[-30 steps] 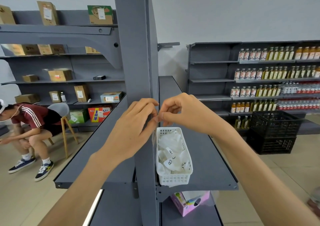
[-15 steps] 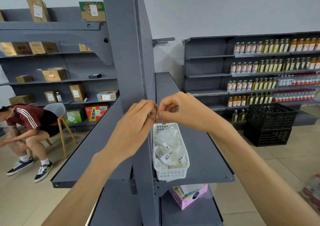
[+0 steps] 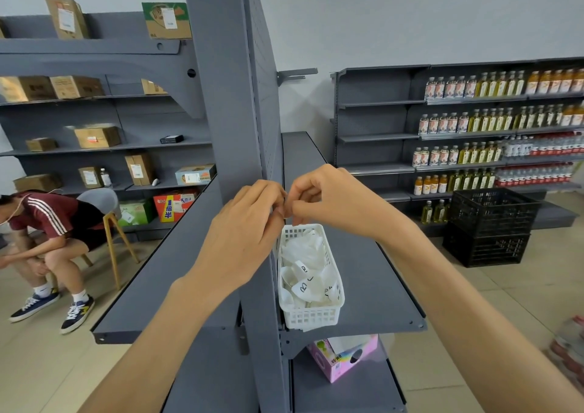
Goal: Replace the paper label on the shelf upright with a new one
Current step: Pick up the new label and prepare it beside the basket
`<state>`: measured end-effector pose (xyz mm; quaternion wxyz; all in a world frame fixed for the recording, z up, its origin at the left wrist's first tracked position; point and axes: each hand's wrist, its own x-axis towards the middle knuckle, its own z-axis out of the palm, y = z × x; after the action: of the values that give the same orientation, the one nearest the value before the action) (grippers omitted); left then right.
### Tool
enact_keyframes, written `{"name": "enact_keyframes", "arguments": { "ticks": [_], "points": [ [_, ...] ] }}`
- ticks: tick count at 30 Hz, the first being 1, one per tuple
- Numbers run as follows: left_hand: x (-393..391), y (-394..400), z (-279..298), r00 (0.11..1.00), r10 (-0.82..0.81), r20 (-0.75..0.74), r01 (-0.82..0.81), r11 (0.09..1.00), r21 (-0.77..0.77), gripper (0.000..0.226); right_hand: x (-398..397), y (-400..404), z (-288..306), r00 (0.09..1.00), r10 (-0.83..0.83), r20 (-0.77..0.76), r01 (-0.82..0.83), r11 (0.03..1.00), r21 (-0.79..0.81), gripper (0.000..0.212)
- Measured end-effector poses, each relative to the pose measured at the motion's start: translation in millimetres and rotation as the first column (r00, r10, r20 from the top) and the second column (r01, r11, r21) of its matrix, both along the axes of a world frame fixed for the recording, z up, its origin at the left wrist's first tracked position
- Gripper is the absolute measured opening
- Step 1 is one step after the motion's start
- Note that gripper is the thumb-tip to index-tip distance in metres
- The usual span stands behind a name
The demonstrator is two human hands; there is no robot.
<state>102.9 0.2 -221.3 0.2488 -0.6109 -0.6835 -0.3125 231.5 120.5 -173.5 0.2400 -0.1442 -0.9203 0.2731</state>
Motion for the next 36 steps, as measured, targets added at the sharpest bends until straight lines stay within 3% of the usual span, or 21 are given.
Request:
{"name": "enact_keyframes", "arguments": {
  "ticks": [4, 16, 31, 36],
  "points": [
    [3, 3, -2, 0.998, 0.044, -0.053, -0.044, 0.999, 0.0, 0.022, -2, 0, -1, 1.0, -0.026, 0.013, 0.026, 1.0, 0.01, 0.014],
    [7, 1, -5, 0.994, -0.029, 0.108, 0.025, 0.999, 0.037, 0.003, 7, 2, -4, 0.998, 0.054, 0.03, -0.052, 0.996, -0.068, 0.013],
    [8, -8, -7, 0.971, -0.122, 0.206, 0.115, 0.992, 0.043, 0.011, 11, 4, -5, 0.994, 0.104, -0.016, -0.105, 0.99, -0.095, 0.012],
    [8, -13, -4, 0.883, -0.241, 0.404, 0.258, 0.966, 0.012, 0.002, 13, 3, -3, 0.993, 0.118, -0.004, -0.117, 0.989, -0.091, 0.01]
  ]
}}
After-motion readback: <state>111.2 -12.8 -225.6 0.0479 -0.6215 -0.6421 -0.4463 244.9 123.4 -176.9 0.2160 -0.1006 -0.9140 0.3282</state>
